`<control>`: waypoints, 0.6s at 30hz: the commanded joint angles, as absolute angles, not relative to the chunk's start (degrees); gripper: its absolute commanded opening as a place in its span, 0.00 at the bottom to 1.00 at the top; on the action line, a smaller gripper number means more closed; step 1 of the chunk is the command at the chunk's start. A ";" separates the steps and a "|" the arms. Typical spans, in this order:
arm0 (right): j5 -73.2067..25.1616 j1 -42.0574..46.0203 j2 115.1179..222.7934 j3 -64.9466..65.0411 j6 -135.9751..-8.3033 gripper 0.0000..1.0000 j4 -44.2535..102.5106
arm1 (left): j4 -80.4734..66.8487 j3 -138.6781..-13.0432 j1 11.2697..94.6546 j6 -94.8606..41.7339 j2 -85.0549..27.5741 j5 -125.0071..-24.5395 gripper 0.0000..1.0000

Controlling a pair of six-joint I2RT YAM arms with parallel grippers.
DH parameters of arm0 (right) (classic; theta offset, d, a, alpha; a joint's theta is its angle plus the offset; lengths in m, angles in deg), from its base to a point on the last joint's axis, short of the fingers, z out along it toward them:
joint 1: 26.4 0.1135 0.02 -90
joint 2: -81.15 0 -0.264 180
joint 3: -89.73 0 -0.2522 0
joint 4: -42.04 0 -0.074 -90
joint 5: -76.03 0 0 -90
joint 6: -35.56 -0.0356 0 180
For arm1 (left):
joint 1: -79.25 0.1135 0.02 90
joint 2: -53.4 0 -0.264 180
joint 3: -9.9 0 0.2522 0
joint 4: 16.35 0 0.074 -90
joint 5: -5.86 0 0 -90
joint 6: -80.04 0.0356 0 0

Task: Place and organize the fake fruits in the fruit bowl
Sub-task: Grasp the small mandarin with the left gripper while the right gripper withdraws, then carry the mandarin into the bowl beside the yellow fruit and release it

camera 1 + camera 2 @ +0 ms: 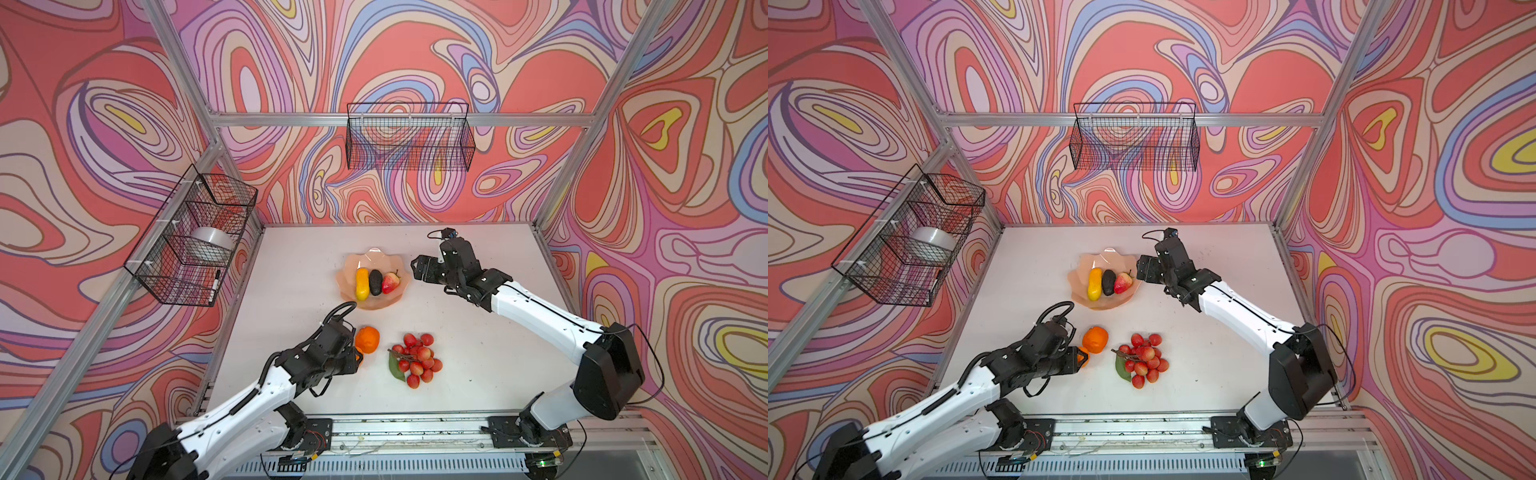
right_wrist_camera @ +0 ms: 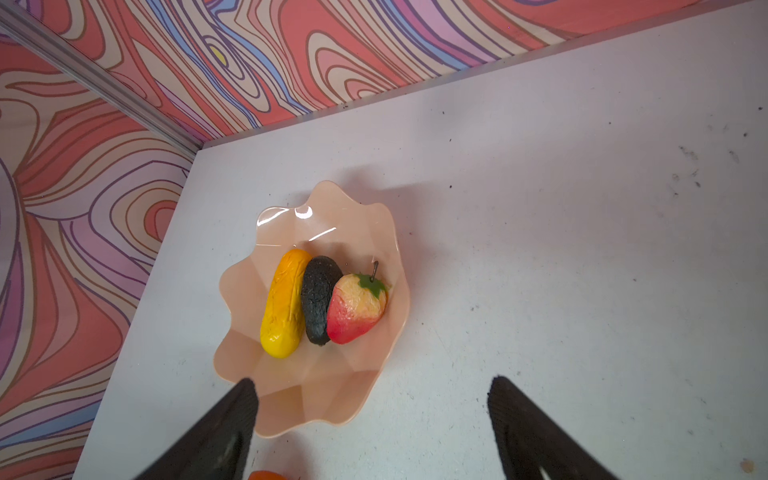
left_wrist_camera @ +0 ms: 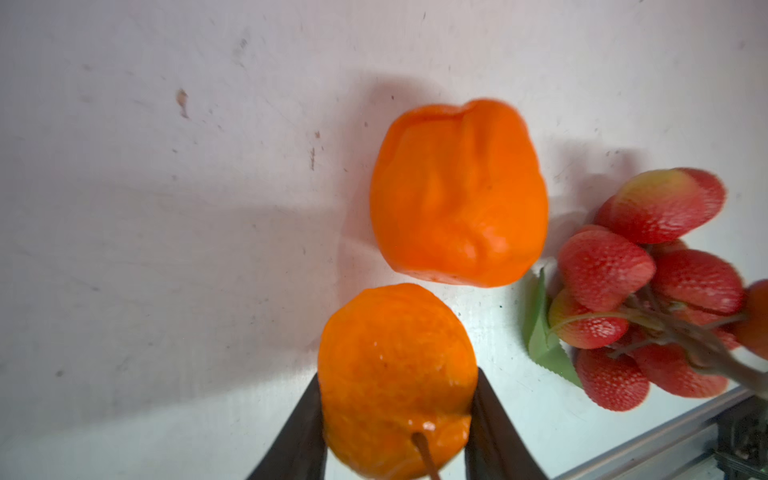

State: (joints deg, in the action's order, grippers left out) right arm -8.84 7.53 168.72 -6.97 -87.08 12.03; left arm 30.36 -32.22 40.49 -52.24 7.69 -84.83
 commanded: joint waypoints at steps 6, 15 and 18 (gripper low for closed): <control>-7.03 7.43 165.08 -9.50 -87.77 0.91 12.34 | 38.71 -48.35 41.92 -45.11 7.33 -101.90 0.38; -5.24 7.42 157.87 -15.41 -88.91 0.91 9.74 | 25.75 -64.77 57.59 -35.09 -24.78 -88.86 0.39; -3.69 7.41 155.21 -17.08 -89.12 0.91 7.88 | 24.74 -71.44 59.12 -34.11 -33.71 -87.47 0.39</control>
